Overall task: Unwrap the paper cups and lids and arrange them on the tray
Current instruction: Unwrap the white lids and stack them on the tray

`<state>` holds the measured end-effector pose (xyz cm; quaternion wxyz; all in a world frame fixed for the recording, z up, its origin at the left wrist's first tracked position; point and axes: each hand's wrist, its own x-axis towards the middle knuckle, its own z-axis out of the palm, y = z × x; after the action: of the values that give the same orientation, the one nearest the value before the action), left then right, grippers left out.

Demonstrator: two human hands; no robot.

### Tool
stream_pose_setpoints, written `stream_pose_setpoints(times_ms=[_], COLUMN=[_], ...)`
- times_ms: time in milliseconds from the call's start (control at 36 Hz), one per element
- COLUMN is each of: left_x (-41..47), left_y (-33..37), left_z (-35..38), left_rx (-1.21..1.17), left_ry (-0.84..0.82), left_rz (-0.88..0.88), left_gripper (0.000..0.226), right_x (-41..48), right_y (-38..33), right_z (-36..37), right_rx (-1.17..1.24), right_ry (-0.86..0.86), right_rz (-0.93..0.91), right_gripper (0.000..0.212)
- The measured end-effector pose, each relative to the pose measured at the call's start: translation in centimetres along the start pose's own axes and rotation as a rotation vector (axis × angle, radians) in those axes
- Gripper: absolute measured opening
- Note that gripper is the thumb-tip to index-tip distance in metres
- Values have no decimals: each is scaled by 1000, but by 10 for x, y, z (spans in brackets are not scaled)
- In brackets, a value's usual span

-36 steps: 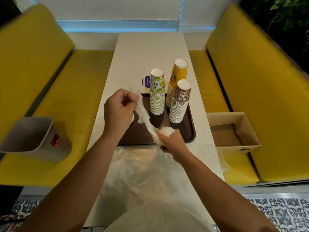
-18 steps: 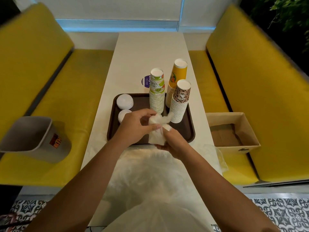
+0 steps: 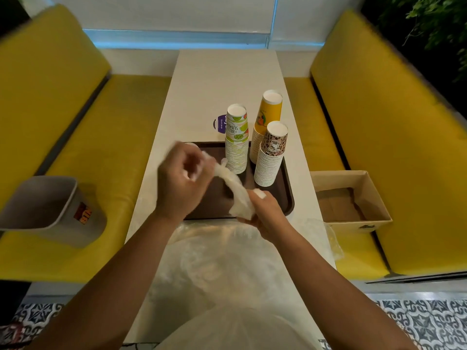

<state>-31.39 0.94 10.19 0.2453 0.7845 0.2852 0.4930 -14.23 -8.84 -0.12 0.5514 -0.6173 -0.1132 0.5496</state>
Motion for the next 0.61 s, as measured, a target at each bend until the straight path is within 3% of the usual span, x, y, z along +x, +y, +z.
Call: stream_pose_setpoints(times_ms=[56, 111, 167, 250, 333, 389, 444, 528, 611], left_x=[-12, -16, -19, -20, -15, -10, -7, -9, -9], left_y=[0, 6, 4, -1, -3, -8, -11, -14, -13], left_z=[0, 4, 12, 21, 25, 27, 28, 32, 34], left_rx=[-10, 63, 80, 22, -70, -84, -136, -110, -158], left_ry=[-335, -658, -807, -668, -421, -422, -501, -522, -412], left_rz=[5, -325, -699, -789, -760, -734, -758, -727, -778], left_gripper=[38, 60, 75, 86, 48, 26, 23, 20, 20], right_x=[2, 1, -1, -5, -9, -11, -13, -20, -27], right_y=[-3, -7, -9, -12, -14, -14, -14, -18, -23], right_z=[0, 0, 4, 12, 11, 11, 13, 14, 10], right_rx=[36, 53, 50, -11, -143, -237, -244, -143, -32], right_ry=[4, -6, 6, 65, 92, 82, 54, -93, -321], right_rz=[-13, -24, -33, -80, -105, -97, -90, -89, -58], right_gripper=[77, 67, 69, 79, 62, 54, 53, 49, 51])
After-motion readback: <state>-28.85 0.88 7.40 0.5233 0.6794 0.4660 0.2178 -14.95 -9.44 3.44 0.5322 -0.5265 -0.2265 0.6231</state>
